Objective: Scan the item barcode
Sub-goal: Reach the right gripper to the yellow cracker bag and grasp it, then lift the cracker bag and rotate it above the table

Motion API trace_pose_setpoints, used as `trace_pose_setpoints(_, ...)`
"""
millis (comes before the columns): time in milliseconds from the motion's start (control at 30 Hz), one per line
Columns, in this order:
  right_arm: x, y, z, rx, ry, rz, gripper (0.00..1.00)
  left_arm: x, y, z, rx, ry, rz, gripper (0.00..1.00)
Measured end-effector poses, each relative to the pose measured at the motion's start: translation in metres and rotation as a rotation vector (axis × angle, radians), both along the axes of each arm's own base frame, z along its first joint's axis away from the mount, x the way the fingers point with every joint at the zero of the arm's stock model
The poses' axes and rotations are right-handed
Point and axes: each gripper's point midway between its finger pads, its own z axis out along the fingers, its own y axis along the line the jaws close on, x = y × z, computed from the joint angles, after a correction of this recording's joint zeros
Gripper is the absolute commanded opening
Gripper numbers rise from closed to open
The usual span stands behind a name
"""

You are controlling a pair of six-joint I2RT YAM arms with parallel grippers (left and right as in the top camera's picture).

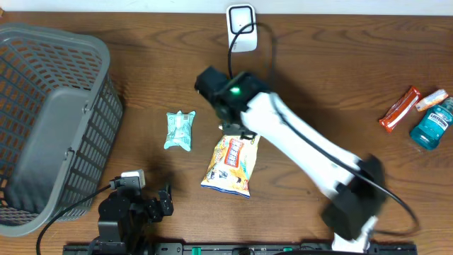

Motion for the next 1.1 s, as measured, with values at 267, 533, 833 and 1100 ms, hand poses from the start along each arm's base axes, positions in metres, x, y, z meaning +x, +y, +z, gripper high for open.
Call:
trace_pose_setpoints(267, -0.017, 0.038, -0.003, 0.104, 0.033, 0.101, 0.01, 0.0, 0.0, 0.0, 0.0, 0.0, 0.0, 0.98)
trace_pose_setpoints(533, -0.041, 0.053, -0.105, 0.085, 0.188, 0.133, 0.01, 0.0, 0.0, 0.0, 0.0, 0.0, 0.0, 0.98)
trace_pose_setpoints(833, -0.055, 0.046, -0.145, 0.069, 0.26, 0.167, 0.01, 0.0, 0.0, 0.0, 0.0, 0.0, 0.0, 0.98)
trace_pose_setpoints(1100, -0.06, 0.005, -0.136, -0.03, 0.387, 0.216, 0.01, 0.0, 0.0, 0.0, 0.0, 0.0, 0.0, 0.98)
